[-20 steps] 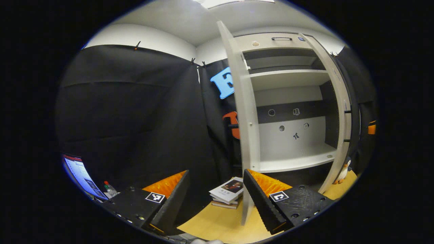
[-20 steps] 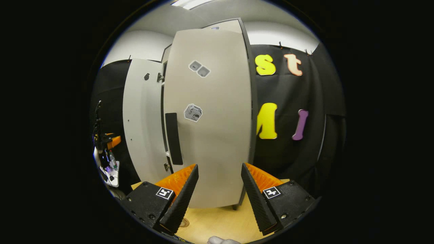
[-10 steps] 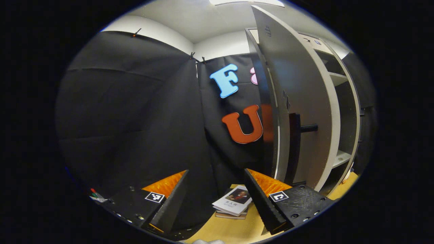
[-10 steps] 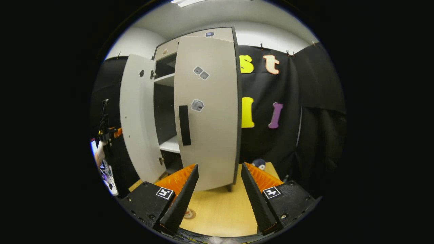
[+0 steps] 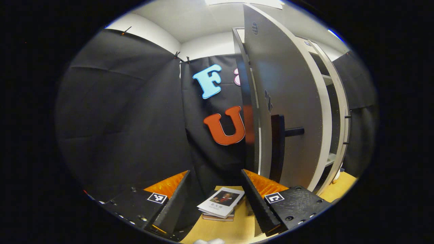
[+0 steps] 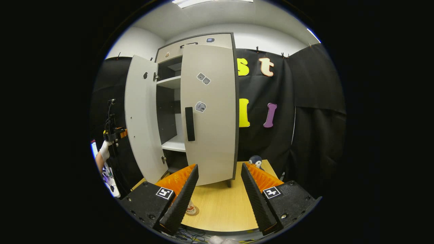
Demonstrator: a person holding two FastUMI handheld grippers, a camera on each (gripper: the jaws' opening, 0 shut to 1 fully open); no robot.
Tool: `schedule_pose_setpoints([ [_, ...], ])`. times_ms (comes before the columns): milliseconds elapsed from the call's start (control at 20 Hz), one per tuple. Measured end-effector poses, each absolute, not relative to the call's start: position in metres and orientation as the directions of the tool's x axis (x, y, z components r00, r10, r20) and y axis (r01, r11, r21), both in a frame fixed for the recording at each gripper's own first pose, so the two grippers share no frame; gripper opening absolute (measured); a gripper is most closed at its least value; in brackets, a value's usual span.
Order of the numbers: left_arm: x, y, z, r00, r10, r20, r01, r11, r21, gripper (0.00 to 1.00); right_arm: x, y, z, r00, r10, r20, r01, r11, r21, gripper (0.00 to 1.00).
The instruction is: Grasp the bottle in the cabinet with the left hand and place it on the coaster, then close the right door with the right hand and the left door with the left hand.
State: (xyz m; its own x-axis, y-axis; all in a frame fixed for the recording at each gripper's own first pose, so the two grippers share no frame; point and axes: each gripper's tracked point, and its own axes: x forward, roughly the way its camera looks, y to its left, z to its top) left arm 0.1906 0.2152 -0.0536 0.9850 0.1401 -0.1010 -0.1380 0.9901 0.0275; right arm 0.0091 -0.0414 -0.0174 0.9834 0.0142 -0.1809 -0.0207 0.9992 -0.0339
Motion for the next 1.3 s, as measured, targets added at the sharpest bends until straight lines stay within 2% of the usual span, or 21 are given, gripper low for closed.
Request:
schedule_pose_setpoints([
  [250,0.192,0.168,-0.052,0.99,0.084,-0.11,-0.084,0.996,0.001,0.89,-0.002,-0.058,-0.018,0.983,0.029,-0.183,-0.036,0.999,-0.036,0.78],
  [300,0.194,0.155,-0.051,0.992,0.072,-0.107,-0.072,0.997,0.003,0.85,-0.005,-0.065,-0.017,0.983,0.025,-0.181,-0.032,0.999,-0.036,0.78],
  [350,0.196,0.142,-0.051,0.992,0.061,-0.107,-0.061,0.998,0.006,0.89,-0.008,-0.073,-0.017,0.983,0.017,-0.18,-0.024,0.999,-0.036,0.79],
  [600,0.222,0.068,-0.059,0.991,-0.028,-0.133,0.016,0.996,-0.085,0.89,-0.031,-0.112,-0.012,0.983,-0.014,-0.181,0.011,1.0,-0.02,0.78],
  [650,0.227,0.059,-0.06,0.99,-0.023,-0.141,0.012,0.996,-0.084,0.9,-0.034,-0.119,-0.011,0.983,-0.024,-0.183,0.02,1.0,-0.021,0.78],
  [700,0.23,0.051,-0.06,0.989,-0.016,-0.147,0.004,0.997,-0.077,0.96,-0.038,-0.126,-0.009,0.983,-0.035,-0.182,0.032,0.999,-0.021,0.78],
  [850,0.233,0.035,-0.055,0.991,0.001,-0.136,-0.009,0.998,-0.061,0.96,-0.049,-0.141,-0.006,0.983,-0.066,-0.169,0.062,0.998,-0.03,0.78],
  [1100,0.208,0.003,-0.036,0.995,-0.033,-0.093,0.031,0.999,-0.024,0.95,-0.055,-0.146,-0.012,0.98,-0.077,-0.182,0.074,0.997,-0.026,0.78],
  [1300,0.161,-0.041,-0.032,0.989,-0.121,-0.083,0.114,0.99,-0.081,0.97,-0.049,-0.135,-0.009,0.983,-0.058,-0.177,0.056,0.998,-0.016,0.78],
])
